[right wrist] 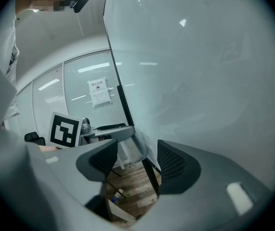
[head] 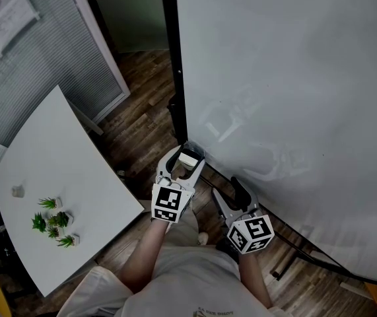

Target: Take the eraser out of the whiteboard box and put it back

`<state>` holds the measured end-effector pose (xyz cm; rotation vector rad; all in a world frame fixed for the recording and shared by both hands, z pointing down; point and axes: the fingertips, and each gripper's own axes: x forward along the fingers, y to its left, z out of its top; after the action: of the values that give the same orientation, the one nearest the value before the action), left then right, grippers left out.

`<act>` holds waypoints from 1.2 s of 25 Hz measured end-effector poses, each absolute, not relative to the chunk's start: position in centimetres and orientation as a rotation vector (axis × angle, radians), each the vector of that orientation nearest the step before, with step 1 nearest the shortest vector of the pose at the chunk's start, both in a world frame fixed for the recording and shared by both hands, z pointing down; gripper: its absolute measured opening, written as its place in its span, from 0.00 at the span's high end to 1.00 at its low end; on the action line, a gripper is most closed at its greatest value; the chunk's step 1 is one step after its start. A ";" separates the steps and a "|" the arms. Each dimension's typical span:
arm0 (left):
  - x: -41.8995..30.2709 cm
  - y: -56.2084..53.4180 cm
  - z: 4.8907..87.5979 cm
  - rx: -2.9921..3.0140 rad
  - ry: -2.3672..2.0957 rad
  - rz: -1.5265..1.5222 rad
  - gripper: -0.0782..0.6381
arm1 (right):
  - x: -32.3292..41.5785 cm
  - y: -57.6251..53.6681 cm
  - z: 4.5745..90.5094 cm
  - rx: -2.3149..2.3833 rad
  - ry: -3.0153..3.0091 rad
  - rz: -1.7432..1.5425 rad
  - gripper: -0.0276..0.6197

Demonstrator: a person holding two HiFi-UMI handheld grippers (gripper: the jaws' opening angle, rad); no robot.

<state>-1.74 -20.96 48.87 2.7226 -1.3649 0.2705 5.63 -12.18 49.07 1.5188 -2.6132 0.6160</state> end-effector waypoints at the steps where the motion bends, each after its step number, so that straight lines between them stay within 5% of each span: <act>1: -1.7 -21.0 48.9 2.723 -1.365 0.272 0.52 | 5.7 -12.2 49.1 1.519 -2.613 0.617 0.55; 30: -2.3 -19.7 47.0 2.757 -1.383 0.265 0.52 | 5.4 -10.7 47.6 1.537 -2.638 0.561 0.56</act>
<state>-2.28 -19.72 46.95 2.7571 -1.3828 0.2653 5.43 -10.68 47.60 1.5367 -2.6384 0.5612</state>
